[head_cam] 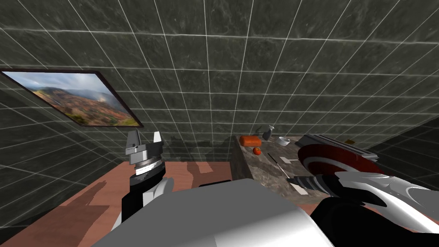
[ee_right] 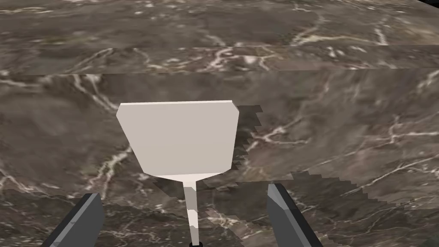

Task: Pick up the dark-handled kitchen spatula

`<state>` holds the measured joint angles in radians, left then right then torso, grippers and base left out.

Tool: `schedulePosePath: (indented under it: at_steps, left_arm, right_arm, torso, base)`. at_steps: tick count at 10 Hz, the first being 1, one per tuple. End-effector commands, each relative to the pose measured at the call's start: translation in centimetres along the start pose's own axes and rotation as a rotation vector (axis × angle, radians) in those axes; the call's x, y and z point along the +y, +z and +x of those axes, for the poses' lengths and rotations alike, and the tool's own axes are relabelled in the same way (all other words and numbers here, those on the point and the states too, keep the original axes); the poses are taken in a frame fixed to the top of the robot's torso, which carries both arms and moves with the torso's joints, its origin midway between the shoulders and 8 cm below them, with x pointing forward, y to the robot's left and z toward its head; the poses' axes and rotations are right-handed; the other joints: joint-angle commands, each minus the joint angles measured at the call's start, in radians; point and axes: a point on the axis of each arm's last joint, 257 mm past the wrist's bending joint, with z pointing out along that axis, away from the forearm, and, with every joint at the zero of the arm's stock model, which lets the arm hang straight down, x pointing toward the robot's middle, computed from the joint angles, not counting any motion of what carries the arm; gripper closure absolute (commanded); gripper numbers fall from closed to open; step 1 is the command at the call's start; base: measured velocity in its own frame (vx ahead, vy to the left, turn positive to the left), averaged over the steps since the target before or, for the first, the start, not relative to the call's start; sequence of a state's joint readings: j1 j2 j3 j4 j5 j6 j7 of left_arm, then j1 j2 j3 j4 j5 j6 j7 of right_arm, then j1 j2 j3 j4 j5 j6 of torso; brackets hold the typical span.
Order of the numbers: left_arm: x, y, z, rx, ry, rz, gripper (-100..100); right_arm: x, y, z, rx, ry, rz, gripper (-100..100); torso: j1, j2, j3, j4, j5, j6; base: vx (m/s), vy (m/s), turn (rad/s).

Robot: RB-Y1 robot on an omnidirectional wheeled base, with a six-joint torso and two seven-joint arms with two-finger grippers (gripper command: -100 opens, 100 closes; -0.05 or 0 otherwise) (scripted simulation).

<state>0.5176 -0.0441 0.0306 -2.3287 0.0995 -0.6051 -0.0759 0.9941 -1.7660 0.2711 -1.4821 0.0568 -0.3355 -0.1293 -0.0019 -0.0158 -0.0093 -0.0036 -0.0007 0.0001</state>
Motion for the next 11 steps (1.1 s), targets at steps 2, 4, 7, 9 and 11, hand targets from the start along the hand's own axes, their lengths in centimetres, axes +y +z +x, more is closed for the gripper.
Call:
schedulePosePath:
  at_steps: [2,4,7,9,11]
  left_arm:
    - [0.0,0.0,0.0,0.0,0.0,0.0,0]
    - [0.0,0.0,0.0,0.0,0.0,0.0,0]
    - [0.0,0.0,0.0,0.0,0.0,0.0,0]
    - [0.0,0.0,0.0,0.0,0.0,0.0,0]
    - [0.0,0.0,0.0,0.0,0.0,0.0,0]
  right_arm:
    - [0.0,0.0,-0.1,-0.001,0.001,0.001,-100]
    - [-0.1,0.3,0.9,-0.005,-0.004,0.001,-100]
    - [-0.2,0.8,2.4,-0.007,-0.009,-0.002,-100]
    - [-0.1,1.0,2.7,-0.008,-0.01,-0.003,-100]
    - [-0.1,1.1,2.8,-0.008,-0.011,-0.003,100]
  torso:
    - [0.0,0.0,0.0,0.0,0.0,0.0]
    - [0.003,0.013,0.007,0.003,0.001,0.001]
    - [0.003,0.012,0.007,0.003,0.001,0.001]
    - [0.003,0.013,0.007,0.003,0.001,0.001]
    - [0.004,0.016,0.009,0.004,0.001,0.001]
  base:
    - [0.165,-0.034,0.078]
    - [0.039,-0.007,-0.01]
    - [0.081,-0.005,-0.027]
    - [0.055,-0.001,-0.013]
    - [0.003,0.0,0.001]
